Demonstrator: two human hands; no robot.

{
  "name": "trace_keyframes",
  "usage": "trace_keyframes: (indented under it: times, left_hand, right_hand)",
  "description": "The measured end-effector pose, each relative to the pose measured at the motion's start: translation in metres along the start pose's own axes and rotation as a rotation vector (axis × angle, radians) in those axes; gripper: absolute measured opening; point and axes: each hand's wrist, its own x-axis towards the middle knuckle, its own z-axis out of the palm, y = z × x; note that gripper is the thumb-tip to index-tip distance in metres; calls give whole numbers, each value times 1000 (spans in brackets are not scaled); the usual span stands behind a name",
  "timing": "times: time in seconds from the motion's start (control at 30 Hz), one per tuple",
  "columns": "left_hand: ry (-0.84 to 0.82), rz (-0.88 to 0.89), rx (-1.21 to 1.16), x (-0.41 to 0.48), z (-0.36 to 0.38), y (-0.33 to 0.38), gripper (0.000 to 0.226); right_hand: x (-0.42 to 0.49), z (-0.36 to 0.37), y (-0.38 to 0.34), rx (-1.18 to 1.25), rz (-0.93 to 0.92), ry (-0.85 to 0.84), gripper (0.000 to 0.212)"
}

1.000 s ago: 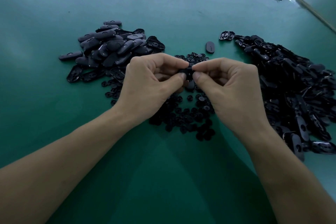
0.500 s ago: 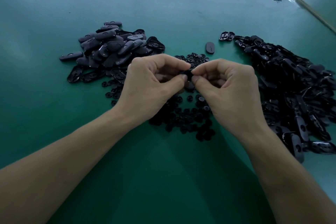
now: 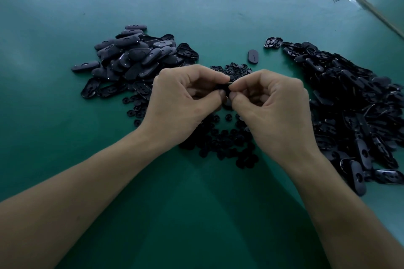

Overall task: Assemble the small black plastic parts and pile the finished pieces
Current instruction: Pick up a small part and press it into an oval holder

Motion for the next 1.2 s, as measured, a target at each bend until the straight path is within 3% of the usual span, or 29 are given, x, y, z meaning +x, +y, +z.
trace_keyframes:
  times: [0.23, 0.67, 0.93, 1.2]
  left_hand:
    - [1, -12, -71, 1, -2, 2, 24]
    - [-33, 3, 2, 1, -1, 1, 24]
    - [81, -66, -140, 2, -3, -1, 22]
    - [84, -78, -165, 1, -2, 0, 21]
  right_hand:
    - [2, -1, 3, 136, 43, -15, 20]
    - [0, 1, 1, 85, 47, -38, 20]
    - [5, -4, -1, 267, 118, -15, 21]
    - [5, -7, -2, 445, 154, -67, 22]
